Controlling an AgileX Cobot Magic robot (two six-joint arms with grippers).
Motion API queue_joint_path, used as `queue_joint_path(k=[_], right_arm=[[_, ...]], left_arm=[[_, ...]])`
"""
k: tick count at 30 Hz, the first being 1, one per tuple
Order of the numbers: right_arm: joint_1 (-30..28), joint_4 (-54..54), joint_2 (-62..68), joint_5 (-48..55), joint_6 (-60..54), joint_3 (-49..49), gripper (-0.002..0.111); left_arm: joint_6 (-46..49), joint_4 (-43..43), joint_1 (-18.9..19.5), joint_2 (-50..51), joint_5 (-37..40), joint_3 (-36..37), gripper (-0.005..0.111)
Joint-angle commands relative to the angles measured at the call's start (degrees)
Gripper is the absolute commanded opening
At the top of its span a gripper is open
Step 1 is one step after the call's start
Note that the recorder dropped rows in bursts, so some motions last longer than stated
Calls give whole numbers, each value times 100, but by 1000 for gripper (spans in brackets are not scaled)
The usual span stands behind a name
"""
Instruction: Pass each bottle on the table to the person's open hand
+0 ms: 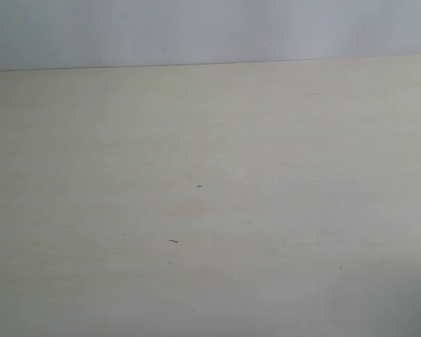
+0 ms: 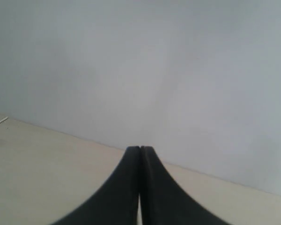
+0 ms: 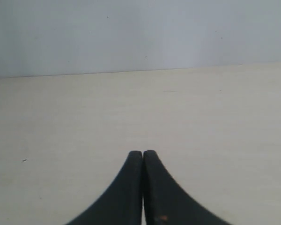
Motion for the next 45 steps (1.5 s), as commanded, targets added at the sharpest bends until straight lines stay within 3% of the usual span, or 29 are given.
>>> queue_joint_path(k=[1,13,27,30,36,45], right_arm=[[22,-19,-25,-44,-31,28,0],[22,-19,-25,-44,-31,28,0],[22,-19,-25,-44,-31,28,0],[22,-19,-25,-44,-31,28,0],[22,-19,-25,-44,-31,28,0],[22,-19,-25,-44,-31,28,0]], left_arm=[[211,7,6,-26,39,380,1],[211,234,6,-26,-275,1284,1],[211,154,6,-26,-154,1360,1],[785,-262,6,-26,-128,1360,1],[3086,-1831,6,-26,264,1418,1],[3044,-1926,6,-26,46,1562,1]])
